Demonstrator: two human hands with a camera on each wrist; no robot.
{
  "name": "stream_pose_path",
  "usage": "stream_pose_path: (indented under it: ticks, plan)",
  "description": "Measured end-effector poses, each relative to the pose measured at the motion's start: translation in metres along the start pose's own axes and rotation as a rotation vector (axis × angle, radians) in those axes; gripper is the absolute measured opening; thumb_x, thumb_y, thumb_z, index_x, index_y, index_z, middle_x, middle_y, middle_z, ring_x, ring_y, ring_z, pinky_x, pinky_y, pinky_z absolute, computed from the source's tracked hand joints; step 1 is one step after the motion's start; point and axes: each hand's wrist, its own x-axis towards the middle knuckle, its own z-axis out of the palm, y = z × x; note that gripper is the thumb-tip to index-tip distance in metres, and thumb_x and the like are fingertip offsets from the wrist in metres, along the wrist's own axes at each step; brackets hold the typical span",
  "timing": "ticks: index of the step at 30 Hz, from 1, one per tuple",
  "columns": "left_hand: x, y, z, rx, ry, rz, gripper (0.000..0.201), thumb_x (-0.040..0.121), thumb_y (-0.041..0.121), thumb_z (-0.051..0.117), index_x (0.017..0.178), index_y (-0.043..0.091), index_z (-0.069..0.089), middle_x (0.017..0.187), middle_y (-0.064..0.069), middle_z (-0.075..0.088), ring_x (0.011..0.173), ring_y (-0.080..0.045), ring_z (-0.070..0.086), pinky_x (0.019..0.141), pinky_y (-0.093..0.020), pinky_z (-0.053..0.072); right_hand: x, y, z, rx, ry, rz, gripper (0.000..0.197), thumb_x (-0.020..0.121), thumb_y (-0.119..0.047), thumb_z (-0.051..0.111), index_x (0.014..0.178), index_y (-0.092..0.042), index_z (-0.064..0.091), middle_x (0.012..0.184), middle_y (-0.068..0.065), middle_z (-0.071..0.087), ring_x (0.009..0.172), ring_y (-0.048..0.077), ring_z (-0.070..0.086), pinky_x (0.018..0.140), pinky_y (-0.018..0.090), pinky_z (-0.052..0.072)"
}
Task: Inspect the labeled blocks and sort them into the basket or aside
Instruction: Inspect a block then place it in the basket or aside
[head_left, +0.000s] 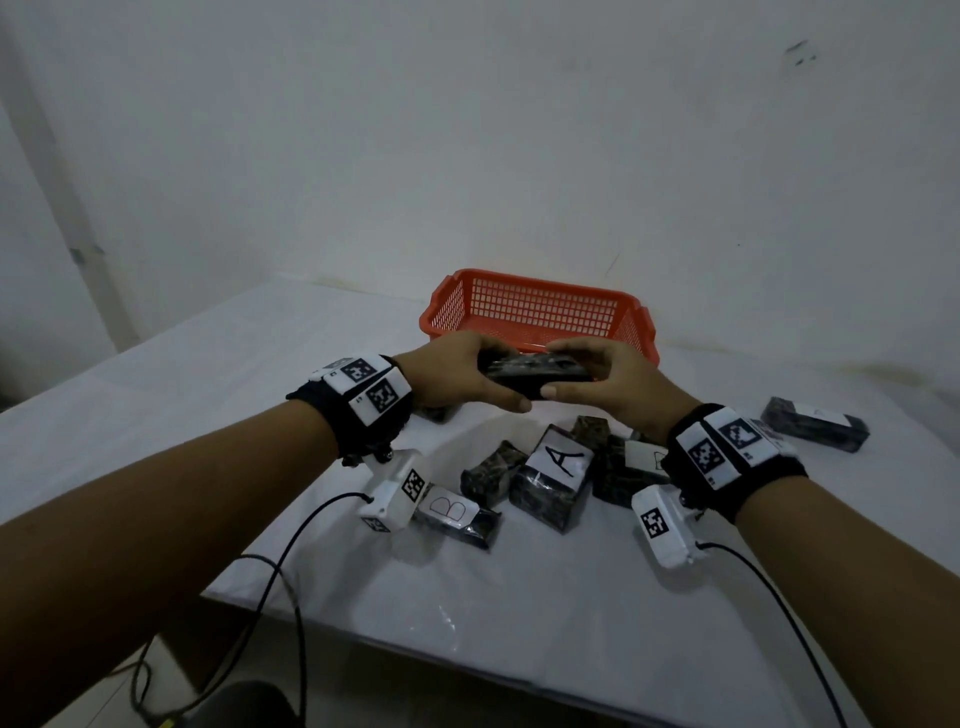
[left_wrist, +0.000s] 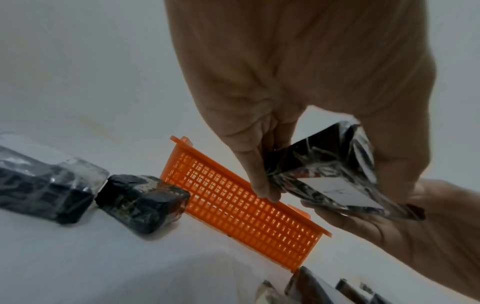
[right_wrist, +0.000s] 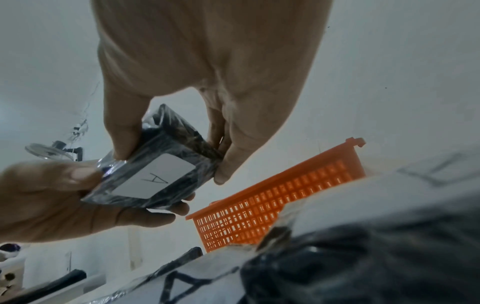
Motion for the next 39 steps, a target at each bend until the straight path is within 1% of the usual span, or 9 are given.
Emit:
stream_pose_path:
  ticks: [7,10,13,22,26,29,32,36,39]
  plan:
    - [-0.002,0.001,0.004,-0.083,0.042,0.072,0.038,0.089,0.035,0.077,0.120,0.015,0.072,0.099,0.000,0.076,0.081,-0.002,0.069,0.071,-0.018,0.050,-0.009,0.001,-0.006,0.034,0.002,-0.026,0.056,0.075,-0.025,0.088,0.127,-0.016,0.066,0.123,0.002,0.072,0.116,0.013,0.069,0.104,0.031,0.054]
    - [-0.001,0.005,0.005,-0.073,0.033,0.094,0.045,0.083,0.046,0.077,0.119,0.019,0.073,0.101,0.001,0.077,0.092,-0.014,0.072,0.082,-0.030,0.056,-0.010,0.000,-0.006,0.005,-0.009,-0.026,0.062,0.071,-0.035,0.088,0.126,-0.019,0.067,0.122,0.000,0.072,0.115,0.012,0.068,0.098,0.025,0.054]
    - [-0.001,0.007,0.005,-0.097,-0.009,0.104,0.045,0.087,0.039,0.077,0.126,0.018,0.069,0.110,0.002,0.075,0.101,-0.015,0.070,0.091,-0.029,0.055,-0.010,0.000,-0.008,-0.039,0.009,-0.052,0.052,0.076,-0.035,0.088,0.122,-0.021,0.069,0.118,-0.001,0.073,0.112,0.014,0.069,0.099,0.031,0.055]
    - [-0.001,0.004,-0.002,-0.137,-0.015,0.092,0.048,0.084,0.038,0.079,0.124,0.013,0.069,0.105,-0.004,0.074,0.087,-0.008,0.069,0.073,-0.018,0.051,-0.012,0.001,-0.013,0.123,-0.011,-0.039,0.055,0.081,-0.022,0.086,0.130,-0.013,0.065,0.125,0.003,0.072,0.116,0.011,0.070,0.105,0.030,0.054]
    - [-0.001,0.005,-0.002,-0.142,0.024,0.094,0.028,0.094,0.021,0.072,0.118,0.007,0.070,0.078,0.005,0.063,0.053,0.008,0.058,0.051,-0.006,0.041,-0.009,-0.006,-0.016,0.061,0.001,-0.059,0.052,0.081,-0.030,0.083,0.128,-0.014,0.068,0.121,0.003,0.073,0.112,0.009,0.070,0.098,0.024,0.054]
    - [-0.003,0.010,-0.002,-0.116,0.051,0.109,0.033,0.087,0.035,0.077,0.113,0.015,0.075,0.086,0.003,0.072,0.073,-0.002,0.067,0.068,-0.025,0.051,-0.005,-0.008,-0.014,0.023,-0.021,-0.043,0.066,0.069,-0.050,0.084,0.128,-0.023,0.068,0.122,-0.001,0.074,0.114,0.011,0.069,0.102,0.030,0.053]
    - [-0.005,0.013,0.000,-0.138,0.018,0.088,0.055,0.075,0.052,0.076,0.119,0.019,0.072,0.107,-0.001,0.075,0.101,-0.018,0.070,0.093,-0.037,0.056,-0.004,-0.011,-0.014,-0.015,-0.012,-0.060,0.052,0.076,-0.039,0.089,0.123,-0.026,0.071,0.120,-0.002,0.074,0.114,0.013,0.069,0.105,0.038,0.054]
    - [-0.006,0.010,0.000,-0.136,0.025,0.088,0.054,0.078,0.049,0.078,0.122,0.018,0.071,0.108,0.001,0.076,0.100,-0.016,0.071,0.091,-0.035,0.057,-0.007,-0.011,-0.015,-0.012,-0.036,-0.058,0.054,0.073,-0.039,0.090,0.121,-0.026,0.071,0.120,-0.002,0.074,0.114,0.012,0.069,0.104,0.036,0.054]
    - [-0.007,0.009,-0.002,-0.135,0.018,0.064,0.045,0.086,0.037,0.078,0.124,0.015,0.070,0.105,0.001,0.075,0.091,-0.008,0.070,0.077,-0.019,0.053,-0.009,-0.011,-0.015,0.028,-0.078,-0.040,0.060,0.073,-0.032,0.091,0.128,-0.022,0.068,0.125,0.000,0.072,0.116,0.010,0.068,0.101,0.028,0.053]
